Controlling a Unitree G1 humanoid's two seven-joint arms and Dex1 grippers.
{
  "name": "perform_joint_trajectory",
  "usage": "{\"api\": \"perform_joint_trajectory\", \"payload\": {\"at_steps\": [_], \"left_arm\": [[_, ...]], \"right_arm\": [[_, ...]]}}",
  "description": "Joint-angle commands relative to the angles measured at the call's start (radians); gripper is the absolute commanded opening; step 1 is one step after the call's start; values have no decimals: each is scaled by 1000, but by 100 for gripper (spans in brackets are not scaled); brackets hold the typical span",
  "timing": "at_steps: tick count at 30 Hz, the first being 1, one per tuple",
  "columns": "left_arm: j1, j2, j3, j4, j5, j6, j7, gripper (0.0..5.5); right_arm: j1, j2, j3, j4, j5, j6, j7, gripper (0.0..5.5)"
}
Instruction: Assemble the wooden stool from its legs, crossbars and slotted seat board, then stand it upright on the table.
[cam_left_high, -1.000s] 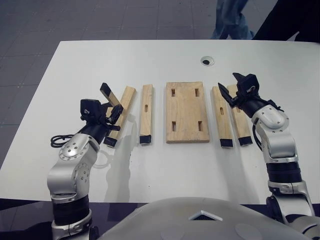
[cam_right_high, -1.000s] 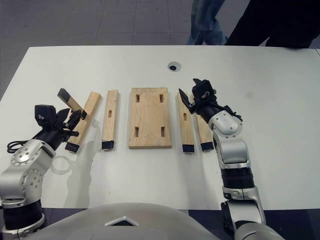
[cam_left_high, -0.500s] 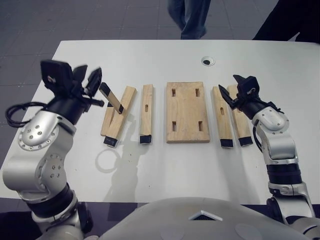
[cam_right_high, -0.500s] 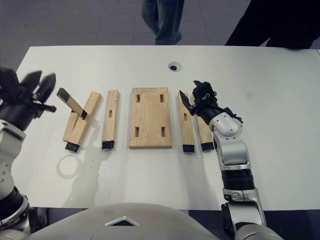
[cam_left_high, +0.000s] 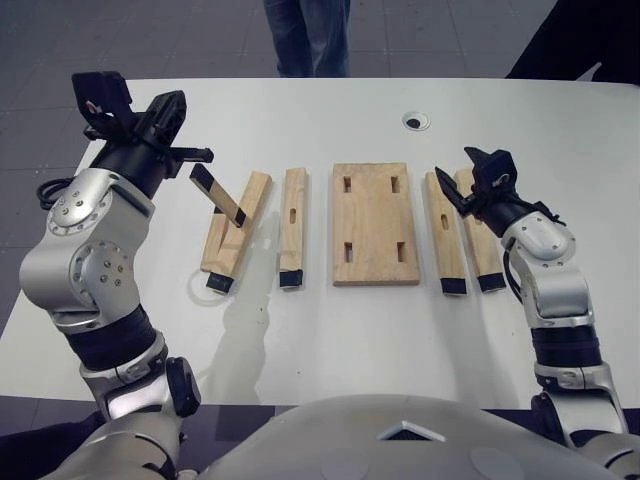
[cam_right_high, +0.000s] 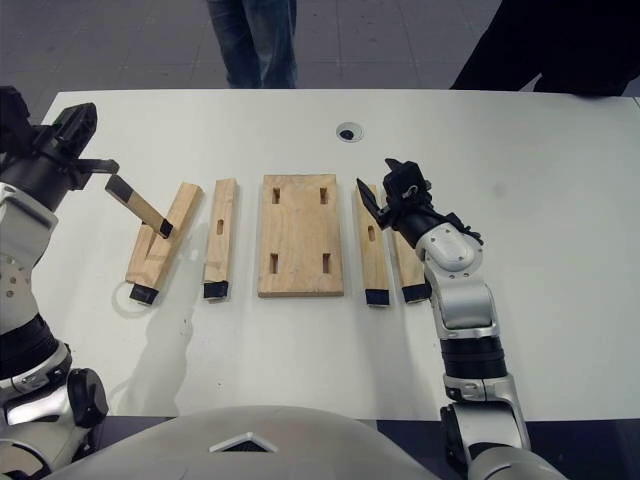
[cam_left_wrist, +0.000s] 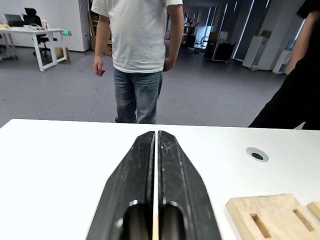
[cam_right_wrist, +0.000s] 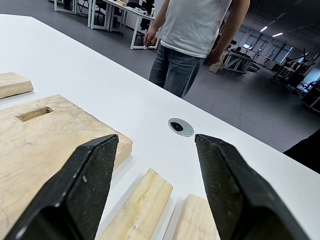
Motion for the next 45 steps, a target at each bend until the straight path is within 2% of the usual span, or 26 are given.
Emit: {"api": "perform_joint_trajectory", "payload": {"at_steps": [1,10,19,28,32,36,38,45], "left_arm": [[-82,-17,28,64,-60,37,6,11],[-91,2,13,170,-67,41,-1,11],[-77,13,-40,146,-29,10,-16,11],[-118,63,-28,130,-18,0,-23,11],[-37,22,-64,173,12,-40,-40,11],[114,-59,-158,251,64,-88,-57,11],[149,-65,-160,277,84,-112,-52,11],[28,70,-69,324,79,-131,-78,11]], "right_arm": [[5,6,6,-16,-8,4,-10,282],[11,5,6,-20,-9,3,-17,282],[13,3,5,-19,-6,2,-13,282],[17,-1,6,-18,-8,-1,-9,282],[18,-2,7,-20,-6,2,-5,282],[15,-2,8,-18,-6,3,-4,282],[16,-4,6,-17,-5,2,-2,282],[18,-3,6,-16,-7,4,-8,282]]}}
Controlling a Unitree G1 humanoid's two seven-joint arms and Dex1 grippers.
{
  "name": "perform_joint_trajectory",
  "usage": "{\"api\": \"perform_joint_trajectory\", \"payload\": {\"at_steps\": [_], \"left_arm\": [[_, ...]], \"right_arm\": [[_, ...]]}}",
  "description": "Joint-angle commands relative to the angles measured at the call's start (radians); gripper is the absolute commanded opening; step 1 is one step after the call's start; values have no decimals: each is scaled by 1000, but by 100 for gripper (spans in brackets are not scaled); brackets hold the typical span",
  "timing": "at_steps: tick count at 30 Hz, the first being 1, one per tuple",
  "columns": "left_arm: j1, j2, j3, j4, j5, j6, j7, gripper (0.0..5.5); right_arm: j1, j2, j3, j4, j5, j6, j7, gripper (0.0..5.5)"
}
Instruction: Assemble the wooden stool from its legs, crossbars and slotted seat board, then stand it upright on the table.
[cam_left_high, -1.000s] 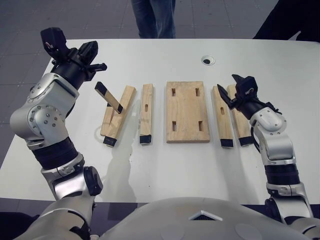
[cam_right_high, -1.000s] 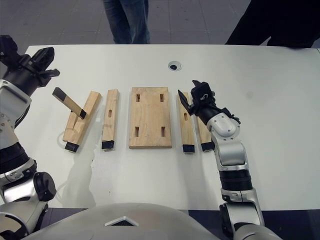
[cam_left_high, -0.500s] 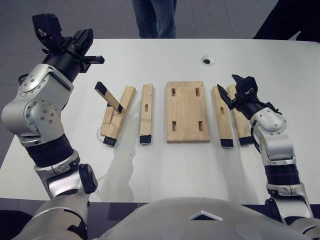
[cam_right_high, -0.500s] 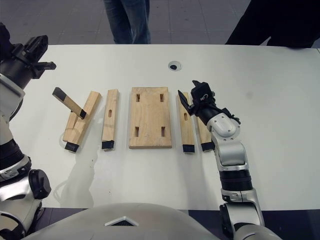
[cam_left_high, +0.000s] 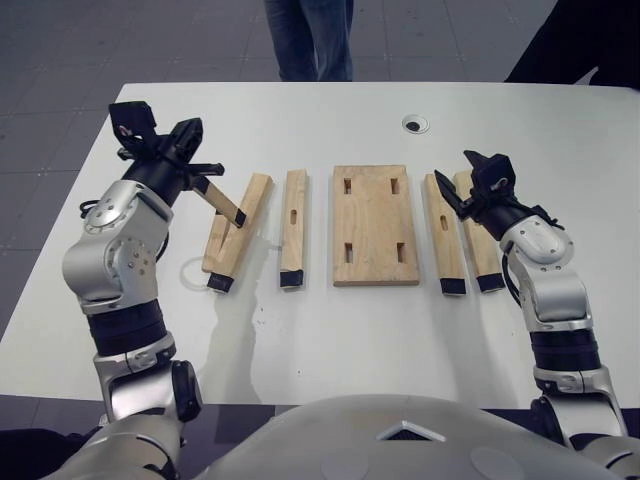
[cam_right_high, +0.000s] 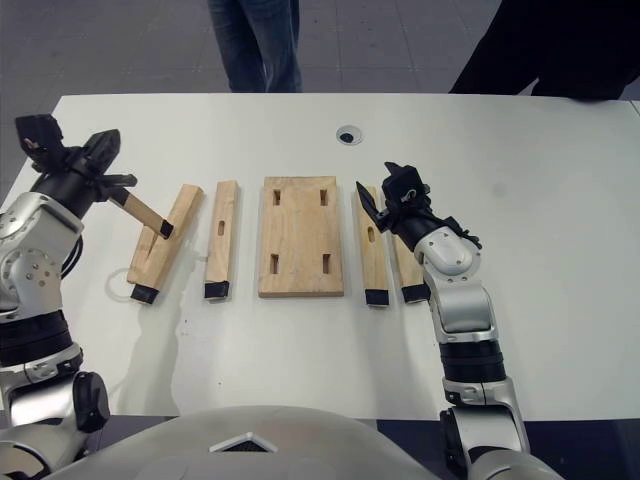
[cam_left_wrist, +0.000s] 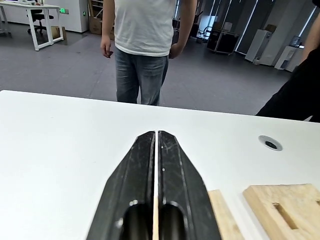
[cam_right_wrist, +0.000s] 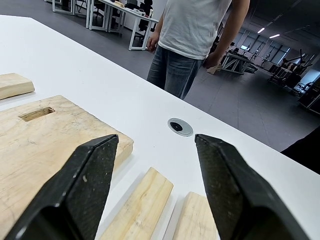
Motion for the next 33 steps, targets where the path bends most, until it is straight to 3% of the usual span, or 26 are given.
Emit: {"api": "perform_joint_trajectory", "payload": {"at_steps": [1,12,19,25,33], "left_arm": [[-41,47,20,22,-8,75,-8,11],[-224,144,110,-148,-94,196,10,11],[26,132,177,-517,-133,307,55,11],[417,6,233,-782,-120,210,37,91],[831,-142,-12,-779,69,-31,-1,226]], "right_arm": [[0,-4,1,-2,-5,3,3,282],[2,0,9,5,-12,1,1,282],[12,-8,-5,0,-8,1,-1,282],[48,-12,-21,-20,-7,11,-9,282],[19,-24,-20,4,-7,10,10,282]]}}
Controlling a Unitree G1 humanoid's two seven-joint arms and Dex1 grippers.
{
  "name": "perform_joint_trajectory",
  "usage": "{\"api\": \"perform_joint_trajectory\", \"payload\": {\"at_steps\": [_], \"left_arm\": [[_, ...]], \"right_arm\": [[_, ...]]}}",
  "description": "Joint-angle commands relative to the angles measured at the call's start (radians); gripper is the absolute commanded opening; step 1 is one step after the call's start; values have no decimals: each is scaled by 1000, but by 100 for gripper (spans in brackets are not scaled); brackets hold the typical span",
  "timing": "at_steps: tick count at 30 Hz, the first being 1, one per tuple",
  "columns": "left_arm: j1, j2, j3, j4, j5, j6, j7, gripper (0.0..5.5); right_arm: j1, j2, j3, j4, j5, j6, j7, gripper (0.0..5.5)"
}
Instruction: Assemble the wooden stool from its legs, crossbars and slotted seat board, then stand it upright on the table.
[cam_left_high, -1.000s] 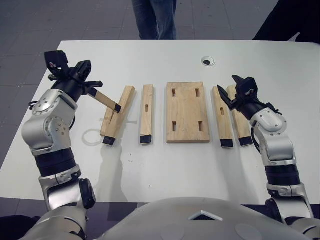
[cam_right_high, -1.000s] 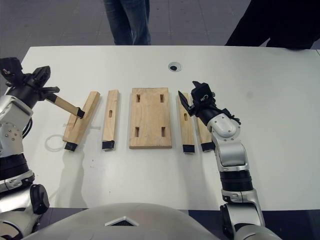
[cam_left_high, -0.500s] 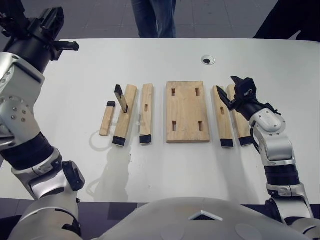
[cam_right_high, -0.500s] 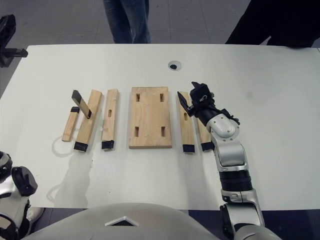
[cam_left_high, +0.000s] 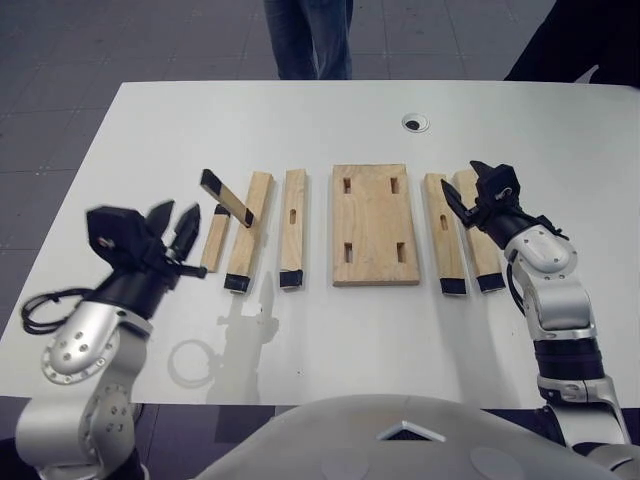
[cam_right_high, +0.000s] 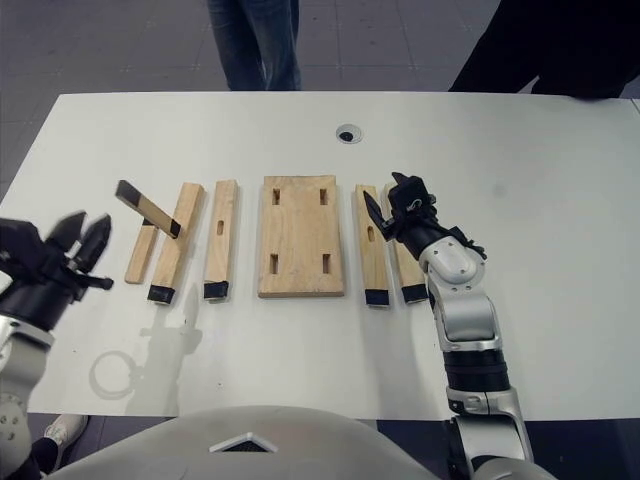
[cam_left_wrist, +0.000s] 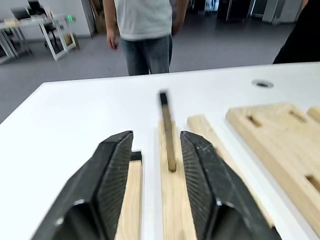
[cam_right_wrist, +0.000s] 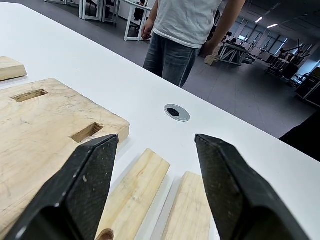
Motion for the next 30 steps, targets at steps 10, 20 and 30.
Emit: {"api": "perform_joint_trajectory", "payload": {"at_steps": [10,20,30], "left_arm": [[146,-79,-279,260,286,-249,11,326],[159,-99,-308,400,351,-321,23,326],[81,-119,-330,484,353,-337,12,326]], "right_arm": [[-36,-20,-1,21,-2,6,31,282],[-45,-23,-2,23,-2,9,44,282],[-64,-24,0,39,1,12,49,282]]}}
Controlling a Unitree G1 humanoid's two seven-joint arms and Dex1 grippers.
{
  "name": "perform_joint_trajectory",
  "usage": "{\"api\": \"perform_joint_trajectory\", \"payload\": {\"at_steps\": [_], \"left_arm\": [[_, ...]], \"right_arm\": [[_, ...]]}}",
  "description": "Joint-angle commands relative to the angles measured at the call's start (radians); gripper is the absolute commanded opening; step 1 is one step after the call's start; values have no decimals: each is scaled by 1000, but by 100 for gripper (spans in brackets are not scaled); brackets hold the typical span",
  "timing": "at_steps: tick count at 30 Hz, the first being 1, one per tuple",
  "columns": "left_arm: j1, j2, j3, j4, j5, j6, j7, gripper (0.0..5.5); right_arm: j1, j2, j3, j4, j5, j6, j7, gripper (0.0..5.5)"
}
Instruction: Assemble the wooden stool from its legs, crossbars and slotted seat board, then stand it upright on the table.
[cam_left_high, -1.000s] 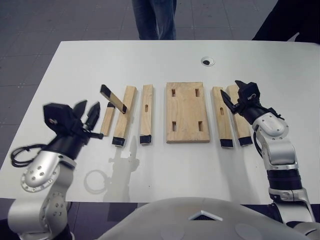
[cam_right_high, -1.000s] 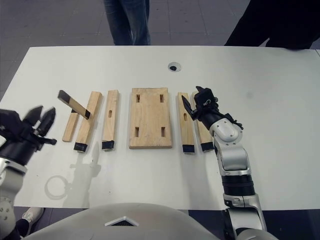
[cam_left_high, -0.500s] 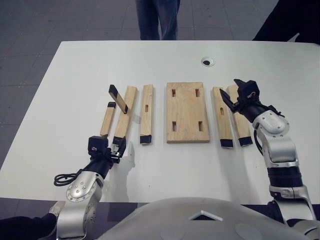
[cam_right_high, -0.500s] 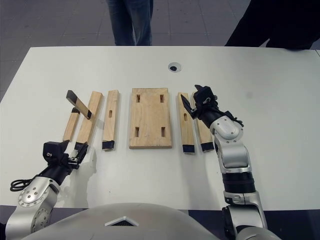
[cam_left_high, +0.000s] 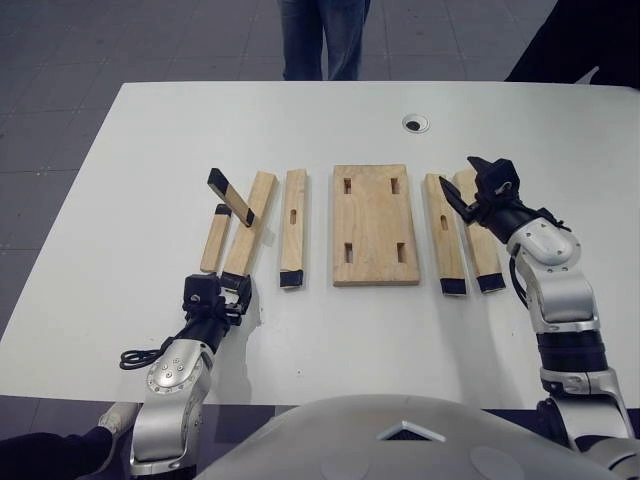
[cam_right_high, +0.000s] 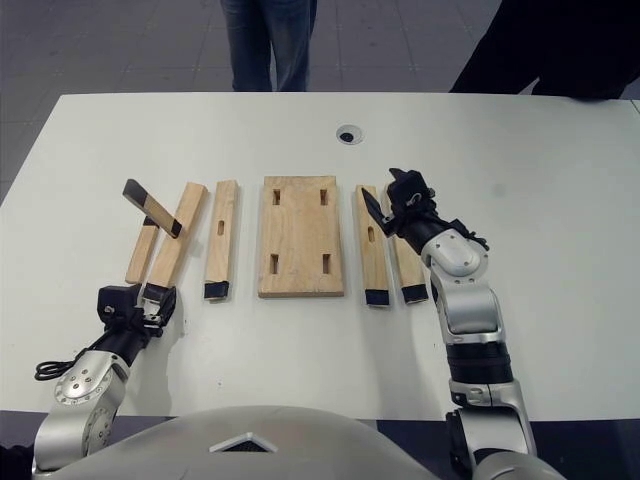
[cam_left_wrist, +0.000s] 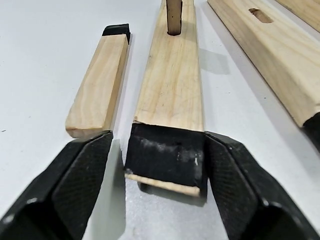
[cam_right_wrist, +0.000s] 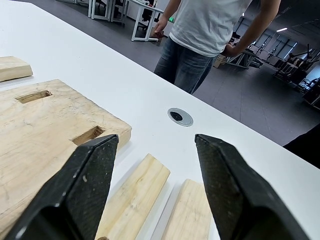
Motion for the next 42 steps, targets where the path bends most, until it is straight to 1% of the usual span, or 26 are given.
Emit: {"api": "perform_joint_trajectory", "payload": {"at_steps": [1,2,4,8,14,16,19,22,24,27,30,34,37,39,41,42], "left_arm": [[-6,-5,-9,58,3,8,-10,307],[-4,-4,-7,68,4,5,-13,299],[-7,-4,1,86,4,0,-15,259],[-20,-2,5,120,15,-20,-15,208],[-88,5,48,109,-6,-31,-11,207],[-163,26,100,89,-37,-12,-14,206],[-354,95,212,59,-121,42,-28,206],[-503,167,255,99,-169,75,-63,206],[-594,197,258,130,-222,91,-109,206],[-704,219,233,205,-316,115,-229,206],[-794,219,200,296,-418,150,-368,206],[-861,192,162,398,-550,233,-514,206],[-869,155,144,414,-678,330,-592,206],[-869,125,139,410,-760,394,-616,206],[-862,98,119,402,-805,429,-627,206],[-860,87,112,395,-819,439,-626,206]], "right_arm": [[-21,-9,-1,10,1,11,8,282],[-21,-10,-2,10,2,10,8,282],[-23,-11,-4,14,2,9,8,282],[-23,-10,-3,18,1,7,3,282],[-18,-7,-7,20,-1,0,-7,282],[-28,-4,-19,30,6,6,-15,282],[-57,4,-51,58,34,25,-26,282],[-81,10,-63,76,53,38,-31,282],[-98,20,-87,87,88,68,-27,282],[-173,33,-159,141,238,173,43,282],[-272,29,-237,235,429,325,163,282],[-369,8,-285,309,623,504,324,282],[-414,5,-303,330,737,623,411,282],[-423,10,-313,316,797,678,444,322],[-434,23,-325,305,845,709,455,350],[-439,30,-332,304,863,717,456,373]]}}
